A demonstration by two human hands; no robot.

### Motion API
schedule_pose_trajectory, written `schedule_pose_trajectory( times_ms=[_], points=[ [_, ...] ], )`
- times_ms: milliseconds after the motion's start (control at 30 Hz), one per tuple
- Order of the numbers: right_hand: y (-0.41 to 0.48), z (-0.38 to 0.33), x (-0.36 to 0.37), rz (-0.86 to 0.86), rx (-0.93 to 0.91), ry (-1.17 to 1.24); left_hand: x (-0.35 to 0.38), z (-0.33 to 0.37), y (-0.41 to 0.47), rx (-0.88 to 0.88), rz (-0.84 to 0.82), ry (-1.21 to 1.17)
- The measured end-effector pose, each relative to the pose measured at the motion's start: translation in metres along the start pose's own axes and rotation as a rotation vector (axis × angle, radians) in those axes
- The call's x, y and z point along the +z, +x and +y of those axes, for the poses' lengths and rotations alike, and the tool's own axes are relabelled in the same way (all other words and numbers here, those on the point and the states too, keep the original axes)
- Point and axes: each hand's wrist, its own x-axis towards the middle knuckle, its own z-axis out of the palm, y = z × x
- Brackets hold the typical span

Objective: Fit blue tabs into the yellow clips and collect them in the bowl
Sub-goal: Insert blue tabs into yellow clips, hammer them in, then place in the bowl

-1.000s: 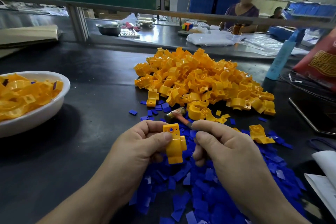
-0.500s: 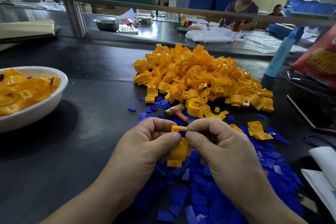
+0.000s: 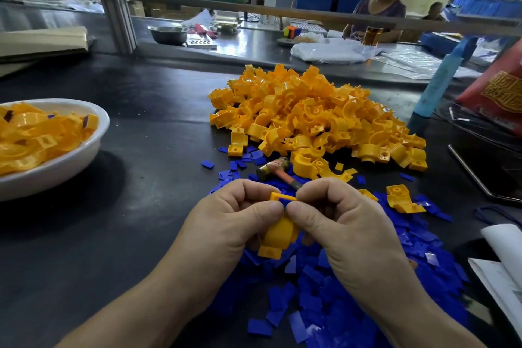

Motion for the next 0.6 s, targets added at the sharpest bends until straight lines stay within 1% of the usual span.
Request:
schedule_pose_trajectory(
  times_ms=[133,200,300,400,467,600],
  points=[
    [-0.0024,-0.0022,0.0014,0.04,-0.13,-0.178,-0.0005,-0.0026,0.0007,-0.011,-0.017,-0.028],
    [-0.0024,-0.0024,0.0015,0.037,-0.114,-0.159,-0.0005,-0.0026,-0.0004,0.003,-0.029,-0.024],
    [-0.0005,-0.0012,0.0009,0.006,-0.006,-0.073,0.0011,-0.0004,-0.0018,0.027,-0.039,-0.034],
    [0.0002,-0.0022,0.0011,-0.084,0.106,0.16,0.0028,0.001,-0.0023,0.05,-0.027,-0.038],
    [0.0,-0.0037,0.0007,-0.104,0.136,0.271,0.0035,0.001,-0.0022,0.057,-0.026,-0.018],
    [0.0004,-0.0033,-0.0005,-0.106,0.153,0.356,0.0041,0.0022,-0.0034,0.066,-0.031,-0.002]
  ],
)
